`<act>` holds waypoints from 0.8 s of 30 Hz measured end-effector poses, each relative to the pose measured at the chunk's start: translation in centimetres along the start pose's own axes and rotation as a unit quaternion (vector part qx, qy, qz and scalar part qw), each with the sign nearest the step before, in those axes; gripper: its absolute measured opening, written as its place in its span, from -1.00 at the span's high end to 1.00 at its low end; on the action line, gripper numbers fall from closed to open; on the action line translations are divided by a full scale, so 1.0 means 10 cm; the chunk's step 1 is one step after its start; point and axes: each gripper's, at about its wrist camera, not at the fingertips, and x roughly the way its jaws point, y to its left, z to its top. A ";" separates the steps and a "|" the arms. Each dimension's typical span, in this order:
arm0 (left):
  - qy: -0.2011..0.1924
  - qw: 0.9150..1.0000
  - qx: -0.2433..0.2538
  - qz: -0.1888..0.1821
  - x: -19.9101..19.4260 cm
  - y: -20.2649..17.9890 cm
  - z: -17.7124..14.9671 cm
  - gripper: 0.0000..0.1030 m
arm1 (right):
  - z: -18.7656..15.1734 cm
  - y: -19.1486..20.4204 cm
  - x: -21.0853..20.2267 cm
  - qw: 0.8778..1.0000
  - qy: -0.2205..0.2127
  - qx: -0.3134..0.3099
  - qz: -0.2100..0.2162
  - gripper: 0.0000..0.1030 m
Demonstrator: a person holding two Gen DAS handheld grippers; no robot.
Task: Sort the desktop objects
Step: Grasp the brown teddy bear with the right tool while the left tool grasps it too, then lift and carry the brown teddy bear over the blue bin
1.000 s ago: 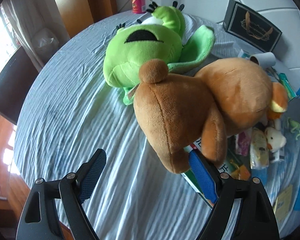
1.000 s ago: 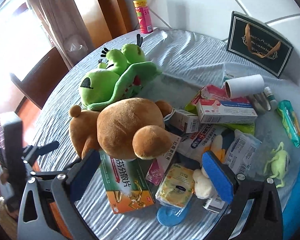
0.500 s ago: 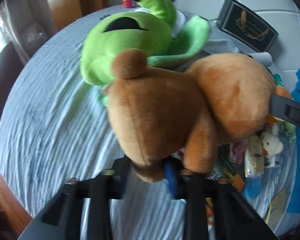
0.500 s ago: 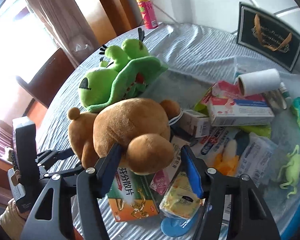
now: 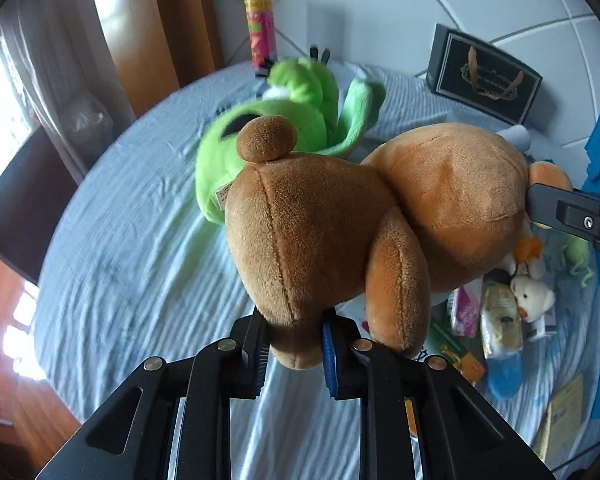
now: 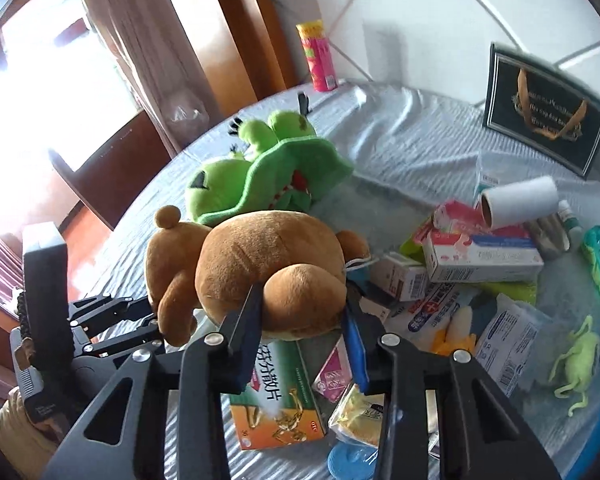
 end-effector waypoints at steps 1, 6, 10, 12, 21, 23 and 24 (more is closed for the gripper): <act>-0.009 1.000 0.002 0.001 -0.08 0.00 0.02 0.58 | 0.02 0.02 -0.07 1.000 -0.008 -0.003 0.001 0.29; -0.061 0.998 0.008 0.006 -0.53 0.01 0.15 0.58 | 0.14 0.17 -0.50 0.998 -0.055 -0.018 -0.003 0.29; -0.100 0.995 0.011 -0.003 -0.90 0.03 0.27 0.58 | 0.24 0.36 -0.92 0.995 -0.096 -0.035 -0.019 0.29; -0.122 0.992 0.019 -0.012 -1.10 0.02 0.34 0.58 | 0.26 0.45 -1.14 0.992 -0.116 -0.039 -0.030 0.29; -0.190 0.975 0.078 -0.082 -1.85 -0.24 0.56 0.58 | 0.18 0.78 -2.13 0.973 -0.193 -0.016 -0.124 0.29; -0.206 0.969 0.097 -0.100 -2.02 -0.35 0.57 0.58 | 0.12 0.84 -2.36 0.967 -0.205 -0.008 -0.149 0.29; -0.213 0.965 0.105 -0.111 -2.11 -0.41 0.57 0.58 | 0.08 0.87 -2.50 0.963 -0.212 -0.005 -0.163 0.29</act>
